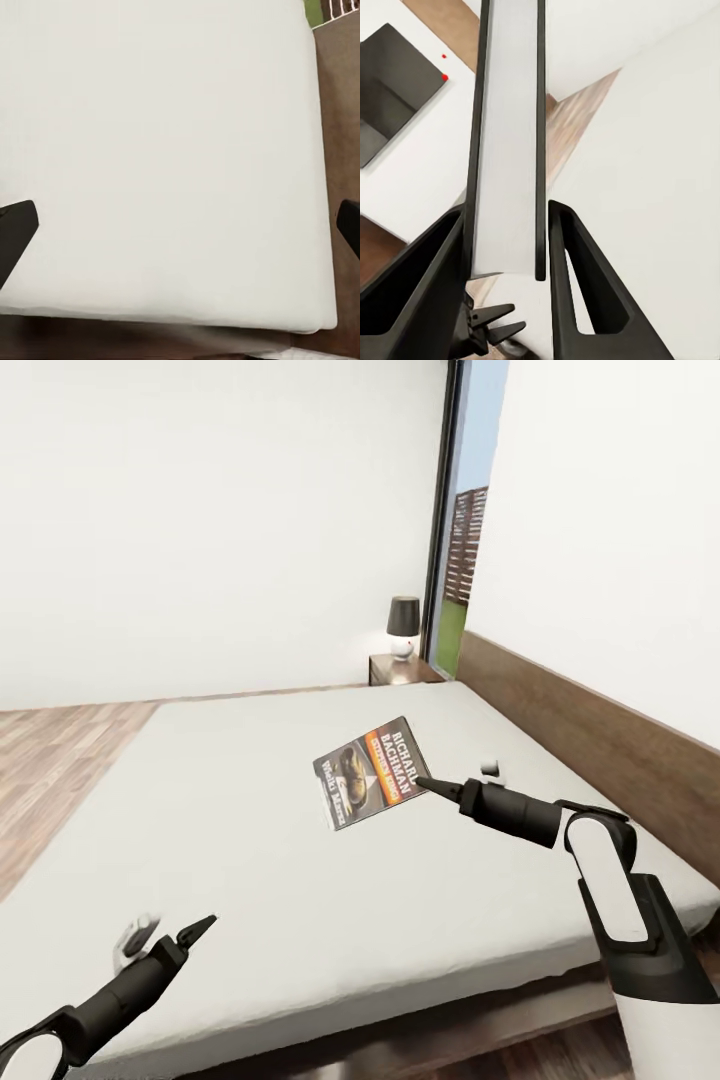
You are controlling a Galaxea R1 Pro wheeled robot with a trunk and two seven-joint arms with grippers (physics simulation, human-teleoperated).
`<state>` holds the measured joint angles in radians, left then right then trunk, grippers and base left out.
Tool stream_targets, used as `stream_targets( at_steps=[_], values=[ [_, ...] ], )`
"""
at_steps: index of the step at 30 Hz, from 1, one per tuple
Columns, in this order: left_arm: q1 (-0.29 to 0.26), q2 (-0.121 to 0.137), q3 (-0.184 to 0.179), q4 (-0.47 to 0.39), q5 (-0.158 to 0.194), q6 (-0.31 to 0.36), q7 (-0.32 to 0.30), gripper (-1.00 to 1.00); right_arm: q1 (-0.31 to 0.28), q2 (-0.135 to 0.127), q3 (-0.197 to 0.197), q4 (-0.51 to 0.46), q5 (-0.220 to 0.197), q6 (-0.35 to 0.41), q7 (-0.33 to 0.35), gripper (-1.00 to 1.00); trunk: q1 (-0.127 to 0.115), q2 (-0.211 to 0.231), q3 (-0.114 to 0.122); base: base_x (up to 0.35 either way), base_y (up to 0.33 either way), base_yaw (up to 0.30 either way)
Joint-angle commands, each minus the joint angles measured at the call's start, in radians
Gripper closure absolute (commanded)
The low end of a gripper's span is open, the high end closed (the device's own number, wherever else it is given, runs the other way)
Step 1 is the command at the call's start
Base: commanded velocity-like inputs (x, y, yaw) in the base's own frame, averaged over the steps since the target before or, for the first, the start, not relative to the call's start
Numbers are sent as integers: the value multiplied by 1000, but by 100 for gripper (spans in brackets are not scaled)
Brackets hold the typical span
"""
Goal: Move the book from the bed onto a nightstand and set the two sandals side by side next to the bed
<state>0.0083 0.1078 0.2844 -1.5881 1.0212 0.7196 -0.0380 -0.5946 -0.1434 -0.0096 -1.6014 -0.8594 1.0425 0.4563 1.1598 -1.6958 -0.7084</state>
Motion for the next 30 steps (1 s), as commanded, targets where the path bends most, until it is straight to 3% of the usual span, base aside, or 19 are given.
stream_targets(
  at_steps=[1,14,23,30],
  values=[
    [7,-1,2,-1,-1,1,-5,-100,-1,0,-1,-1,0,5,9,100,0,0,1,0,0,209],
    [36,-1,-5,-3,1,-42,-7,-100,4,5,2,2,-3,5,10,100,0,0,13,-66,95,205],
    [38,-2,-4,0,-1,-46,-6,-100,19,14,41,14,-1,5,9,100,0,0,14,-107,175,30],
    [39,-4,-3,2,5,-47,-6,-100,21,15,43,8,-2,5,2,100,0,0,15,-7,10,47]
  ],
)
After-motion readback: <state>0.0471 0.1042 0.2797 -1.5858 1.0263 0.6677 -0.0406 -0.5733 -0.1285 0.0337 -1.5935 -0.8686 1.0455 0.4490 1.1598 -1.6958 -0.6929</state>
